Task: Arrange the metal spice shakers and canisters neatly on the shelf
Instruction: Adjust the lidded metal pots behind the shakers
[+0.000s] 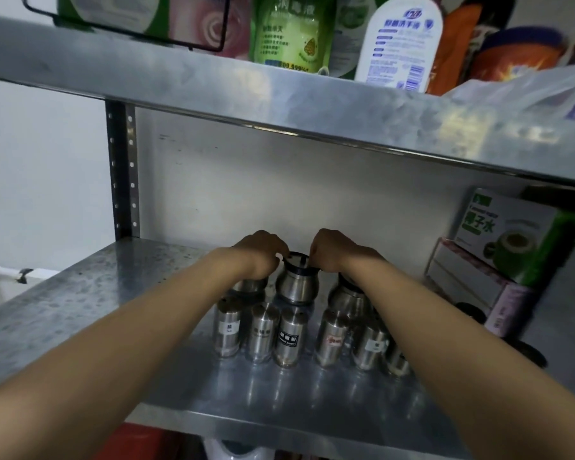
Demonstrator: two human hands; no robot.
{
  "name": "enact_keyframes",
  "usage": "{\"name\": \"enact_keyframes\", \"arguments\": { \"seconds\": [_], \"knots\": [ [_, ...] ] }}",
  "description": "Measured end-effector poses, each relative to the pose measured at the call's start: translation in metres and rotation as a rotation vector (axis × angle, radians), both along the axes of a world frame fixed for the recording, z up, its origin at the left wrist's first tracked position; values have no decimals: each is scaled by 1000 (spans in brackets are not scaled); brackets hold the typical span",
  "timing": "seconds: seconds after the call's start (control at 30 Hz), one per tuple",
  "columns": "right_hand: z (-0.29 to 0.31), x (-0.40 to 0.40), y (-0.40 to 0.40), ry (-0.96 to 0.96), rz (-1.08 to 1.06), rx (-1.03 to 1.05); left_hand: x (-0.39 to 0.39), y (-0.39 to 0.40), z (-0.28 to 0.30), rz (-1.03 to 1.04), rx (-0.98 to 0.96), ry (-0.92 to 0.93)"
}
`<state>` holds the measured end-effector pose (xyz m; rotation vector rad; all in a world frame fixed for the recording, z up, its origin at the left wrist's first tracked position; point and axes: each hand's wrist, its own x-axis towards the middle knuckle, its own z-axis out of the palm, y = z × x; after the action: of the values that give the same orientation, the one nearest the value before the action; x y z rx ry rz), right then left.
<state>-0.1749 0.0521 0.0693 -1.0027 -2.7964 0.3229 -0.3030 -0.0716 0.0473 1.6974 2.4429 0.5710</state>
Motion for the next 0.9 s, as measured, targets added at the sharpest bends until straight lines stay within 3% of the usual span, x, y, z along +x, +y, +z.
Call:
{"name": "enact_keyframes", "arguments": {
  "seconds": [0.33,0.47,0.9],
  "knots": [
    [-6,-15,2,25,79,-29,-7,0,-7,-16,40,-5],
    [-4,-17,4,12,72,-34,-12,-1,-6,-8,18,84],
    [4,-19,3,84,43,48,-22,-7,-4,62,116,4]
  ]
}}
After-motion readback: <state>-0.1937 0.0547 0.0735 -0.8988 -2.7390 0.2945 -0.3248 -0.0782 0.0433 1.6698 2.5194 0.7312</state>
